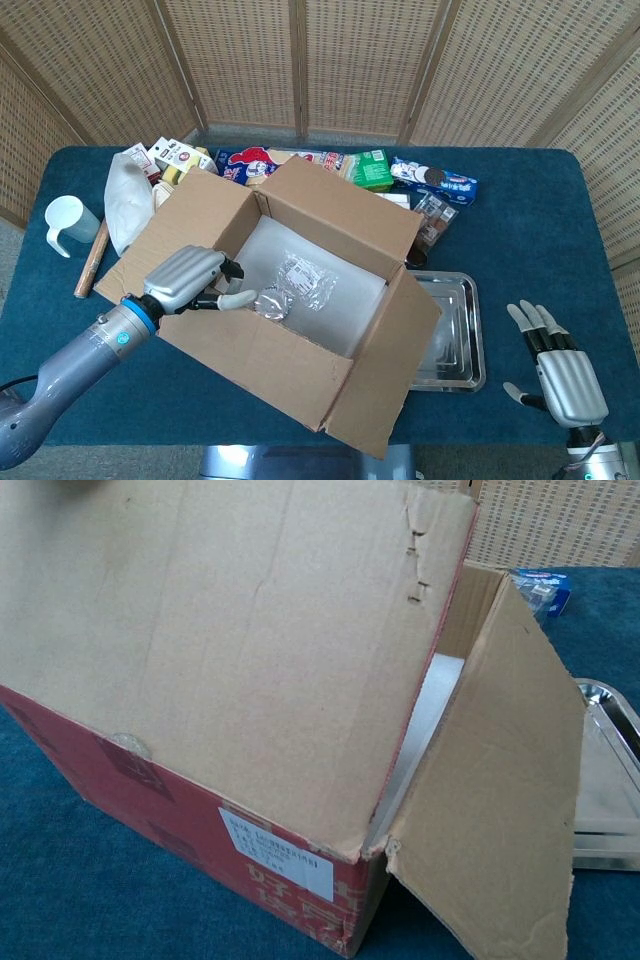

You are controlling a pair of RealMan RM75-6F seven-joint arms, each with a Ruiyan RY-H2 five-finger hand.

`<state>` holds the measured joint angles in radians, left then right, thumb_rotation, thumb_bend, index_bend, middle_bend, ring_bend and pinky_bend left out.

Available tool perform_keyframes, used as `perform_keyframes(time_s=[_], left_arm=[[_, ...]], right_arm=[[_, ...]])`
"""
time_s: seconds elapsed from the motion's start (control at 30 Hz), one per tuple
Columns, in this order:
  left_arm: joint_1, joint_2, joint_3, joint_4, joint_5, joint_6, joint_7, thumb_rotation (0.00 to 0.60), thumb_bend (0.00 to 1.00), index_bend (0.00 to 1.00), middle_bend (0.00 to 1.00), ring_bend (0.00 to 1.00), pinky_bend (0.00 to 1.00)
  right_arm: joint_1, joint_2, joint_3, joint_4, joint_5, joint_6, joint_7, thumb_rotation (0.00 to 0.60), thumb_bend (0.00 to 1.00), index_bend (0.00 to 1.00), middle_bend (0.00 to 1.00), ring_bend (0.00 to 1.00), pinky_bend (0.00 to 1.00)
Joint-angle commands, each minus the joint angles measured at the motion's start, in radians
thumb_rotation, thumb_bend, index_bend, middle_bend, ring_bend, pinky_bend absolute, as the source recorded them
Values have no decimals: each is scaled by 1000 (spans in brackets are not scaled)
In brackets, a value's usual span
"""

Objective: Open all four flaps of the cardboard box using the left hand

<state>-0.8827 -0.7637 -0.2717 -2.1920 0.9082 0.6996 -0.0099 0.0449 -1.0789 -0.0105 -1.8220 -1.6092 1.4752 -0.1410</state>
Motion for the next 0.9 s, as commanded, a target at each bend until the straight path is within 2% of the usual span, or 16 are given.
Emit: perform_keyframes(time_s=[0.03, 0.4, 0.6, 0.9], left_arm=[[24, 25, -22, -8, 47, -8, -51, 0, 0, 719, 607, 456, 539], [56, 122, -53, -32, 132, -98, -186, 0, 0, 712, 625, 461, 548], [67, 154, -67, -42, 172, -125, -236, 0, 0, 681, 709, 479, 532], [68, 207, -96, -66, 211, -224, -353, 0, 0, 659, 686, 481, 556]], right_arm=[[0, -1, 0, 1, 0, 0, -1, 600, 0, 0, 0, 0, 210], [3, -7, 0, 3, 2, -7, -10, 600, 0, 0, 0, 0, 210], [4, -11, -2, 3, 1, -9, -18, 600, 0, 0, 0, 0, 211], [5, -12, -2, 1, 2, -9, -20, 600, 0, 0, 0, 0, 211]])
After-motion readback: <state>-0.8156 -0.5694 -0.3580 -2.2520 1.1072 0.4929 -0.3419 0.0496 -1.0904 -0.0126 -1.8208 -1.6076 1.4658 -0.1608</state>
